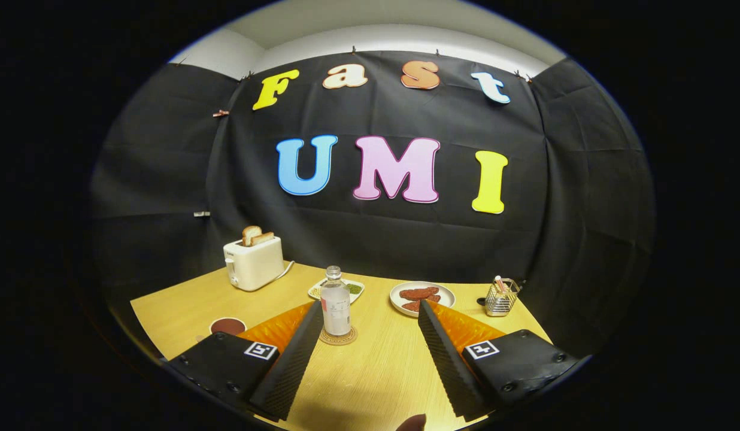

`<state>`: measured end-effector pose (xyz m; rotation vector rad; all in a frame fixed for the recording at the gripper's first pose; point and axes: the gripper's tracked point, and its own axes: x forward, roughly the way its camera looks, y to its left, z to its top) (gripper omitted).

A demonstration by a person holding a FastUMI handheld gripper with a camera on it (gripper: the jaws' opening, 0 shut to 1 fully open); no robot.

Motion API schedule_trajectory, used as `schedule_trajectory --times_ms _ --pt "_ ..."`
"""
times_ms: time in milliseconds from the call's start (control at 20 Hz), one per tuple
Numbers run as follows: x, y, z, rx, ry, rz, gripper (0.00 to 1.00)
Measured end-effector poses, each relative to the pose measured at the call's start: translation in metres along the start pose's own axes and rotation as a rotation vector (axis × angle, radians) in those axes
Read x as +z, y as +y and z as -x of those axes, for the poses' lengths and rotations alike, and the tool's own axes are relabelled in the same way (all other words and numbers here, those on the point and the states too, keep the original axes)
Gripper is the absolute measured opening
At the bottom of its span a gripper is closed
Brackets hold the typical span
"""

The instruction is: Take the bottle from table, then pour the juice into the cup, finally place the bottle on the coaster

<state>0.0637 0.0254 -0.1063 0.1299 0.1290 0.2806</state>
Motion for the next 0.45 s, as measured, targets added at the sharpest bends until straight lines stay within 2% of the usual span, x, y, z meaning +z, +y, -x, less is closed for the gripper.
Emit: schedule_trajectory --times_ms 150,450 --pt "0.007 -0.009 0.004 0.022 -0.021 0.044 0.97" --pt "0.013 -0.029 0.006 0.036 -0.037 0.035 0.97"
